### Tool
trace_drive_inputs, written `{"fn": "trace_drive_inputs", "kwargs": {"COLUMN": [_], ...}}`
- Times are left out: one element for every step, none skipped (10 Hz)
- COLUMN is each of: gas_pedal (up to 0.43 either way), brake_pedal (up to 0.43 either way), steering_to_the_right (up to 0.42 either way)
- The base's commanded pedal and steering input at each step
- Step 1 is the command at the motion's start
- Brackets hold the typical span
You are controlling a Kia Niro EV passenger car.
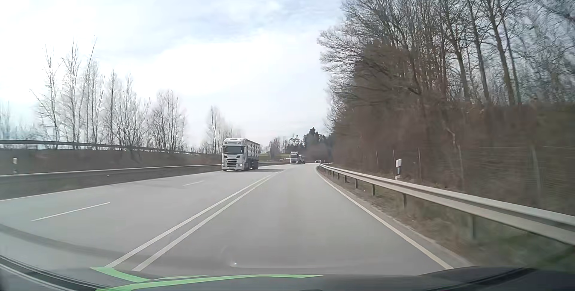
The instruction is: Follow the waypoints while adhering to traffic rules and regulations
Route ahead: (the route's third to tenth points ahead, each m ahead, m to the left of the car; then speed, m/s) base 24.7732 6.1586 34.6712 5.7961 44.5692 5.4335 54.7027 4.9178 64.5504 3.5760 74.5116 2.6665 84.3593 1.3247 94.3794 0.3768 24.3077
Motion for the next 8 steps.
{"fn": "trace_drive_inputs", "kwargs": {"gas_pedal": [0.220, 0.220, 0.220, 0.220, 0.220, 0.220, 0.220, 0.220], "brake_pedal": [0.000, 0.000, 0.000, 0.000, 0.000, 0.000, 0.000, 0.000], "steering_to_the_right": [0.011, 0.011, 0.010, 0.011, 0.011, 0.011, 0.011, 0.011]}}
